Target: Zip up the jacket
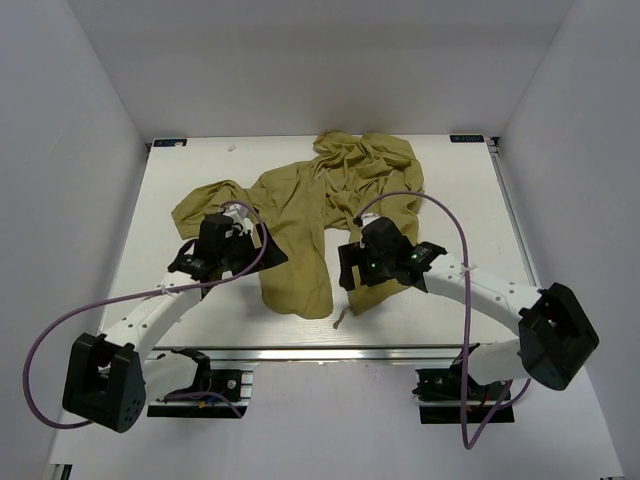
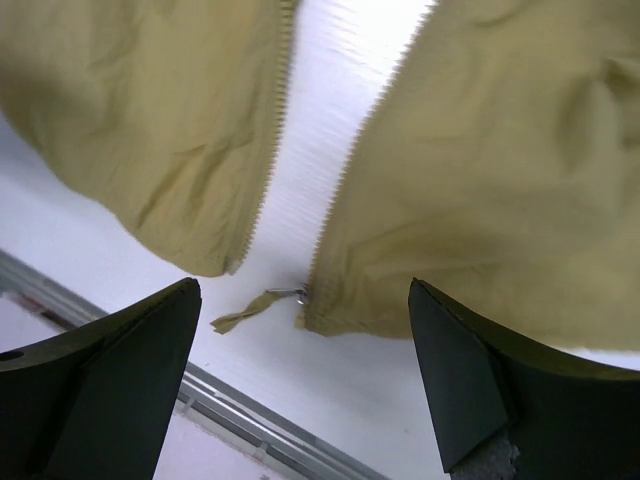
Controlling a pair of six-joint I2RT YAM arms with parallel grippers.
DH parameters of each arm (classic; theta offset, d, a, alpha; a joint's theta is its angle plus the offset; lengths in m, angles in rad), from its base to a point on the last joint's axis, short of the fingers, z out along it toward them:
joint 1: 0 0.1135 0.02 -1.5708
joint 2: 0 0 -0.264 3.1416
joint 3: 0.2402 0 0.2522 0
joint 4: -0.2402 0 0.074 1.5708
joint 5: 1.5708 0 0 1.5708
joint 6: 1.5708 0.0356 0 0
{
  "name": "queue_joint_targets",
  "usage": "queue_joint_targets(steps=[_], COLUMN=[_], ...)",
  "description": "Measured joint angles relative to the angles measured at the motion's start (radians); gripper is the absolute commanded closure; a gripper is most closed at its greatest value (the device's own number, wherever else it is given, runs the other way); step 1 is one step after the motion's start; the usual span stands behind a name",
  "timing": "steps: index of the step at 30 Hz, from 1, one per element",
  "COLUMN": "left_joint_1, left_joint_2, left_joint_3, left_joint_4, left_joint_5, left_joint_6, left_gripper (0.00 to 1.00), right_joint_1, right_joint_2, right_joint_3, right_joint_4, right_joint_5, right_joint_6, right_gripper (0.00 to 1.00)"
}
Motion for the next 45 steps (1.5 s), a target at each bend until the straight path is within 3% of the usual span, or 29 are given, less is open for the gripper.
queue_joint_targets(steps=[5,11,27,30,34,40,45], left_joint_1=[0.000,0.000,0.000,0.000,0.000,-0.006,-0.055], left_joint_2=[0.032,0.033,0.032,0.029,0.025,0.018,0.018], left_joint_3=[0.000,-0.006,-0.033,-0.033,-0.033,-0.033,-0.032], left_joint_4=[0.012,0.048,0.086,0.086,0.082,0.078,0.080], left_joint_5=[0.023,0.050,0.097,0.097,0.096,0.097,0.128], left_joint_6=[0.003,0.002,-0.002,-0.003,-0.005,-0.003,0.022], left_gripper=[0.02,0.02,0.02,0.02,0.02,0.02,0.02], right_joint_1=[-0.002,-0.002,0.089,0.095,0.100,0.101,0.101], right_joint_2=[0.016,0.091,0.228,0.251,0.272,0.271,0.235], right_joint_3=[0.024,0.013,0.039,0.052,0.072,0.068,0.039], right_joint_4=[-0.087,-0.166,-0.180,-0.178,-0.170,-0.142,-0.116], right_joint_5=[0.105,0.180,0.236,0.257,0.275,0.277,0.266], right_joint_6=[0.059,0.134,0.201,0.214,0.247,0.266,0.251], right_gripper=[0.14,0.29,0.27,0.35,0.63,0.98,1.00])
